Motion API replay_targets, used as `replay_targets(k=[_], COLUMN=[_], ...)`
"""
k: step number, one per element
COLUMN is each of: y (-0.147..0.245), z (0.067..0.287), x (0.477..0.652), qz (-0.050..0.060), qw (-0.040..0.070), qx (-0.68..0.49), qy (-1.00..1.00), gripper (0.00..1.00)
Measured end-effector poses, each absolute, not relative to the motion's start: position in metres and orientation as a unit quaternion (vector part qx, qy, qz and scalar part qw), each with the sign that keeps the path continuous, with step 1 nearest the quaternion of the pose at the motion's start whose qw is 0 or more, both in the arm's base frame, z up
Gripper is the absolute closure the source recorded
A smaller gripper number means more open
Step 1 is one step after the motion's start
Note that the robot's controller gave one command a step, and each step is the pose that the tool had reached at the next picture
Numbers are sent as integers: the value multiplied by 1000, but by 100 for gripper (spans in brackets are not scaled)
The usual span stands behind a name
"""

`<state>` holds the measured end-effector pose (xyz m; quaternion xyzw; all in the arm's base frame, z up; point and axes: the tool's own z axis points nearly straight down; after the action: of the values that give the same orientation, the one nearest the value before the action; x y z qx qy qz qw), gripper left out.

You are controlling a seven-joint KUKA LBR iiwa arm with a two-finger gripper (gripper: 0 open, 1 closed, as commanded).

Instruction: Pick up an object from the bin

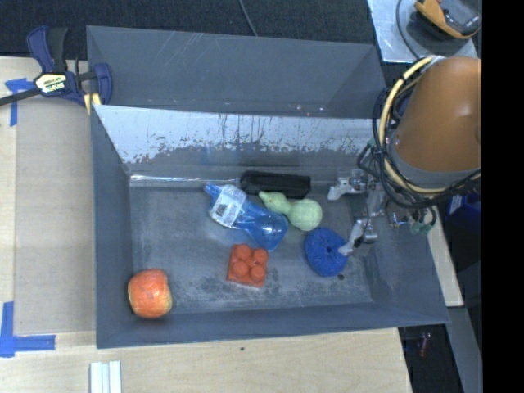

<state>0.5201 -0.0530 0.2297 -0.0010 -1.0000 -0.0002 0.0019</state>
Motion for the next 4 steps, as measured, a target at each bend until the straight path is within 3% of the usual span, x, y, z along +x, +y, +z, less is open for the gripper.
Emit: replay_targets(k=[1,2,3,4], y=[-53,-63,-49,-37], z=[233,181,107,95], x=[522,513,508,489], qz=[0,0,0,1], qw=[-2,-4,-8,-8], qx=[0,-40,-66,-31], qy=[-1000,-999,-998,-999], gripper=[0,0,0,100])
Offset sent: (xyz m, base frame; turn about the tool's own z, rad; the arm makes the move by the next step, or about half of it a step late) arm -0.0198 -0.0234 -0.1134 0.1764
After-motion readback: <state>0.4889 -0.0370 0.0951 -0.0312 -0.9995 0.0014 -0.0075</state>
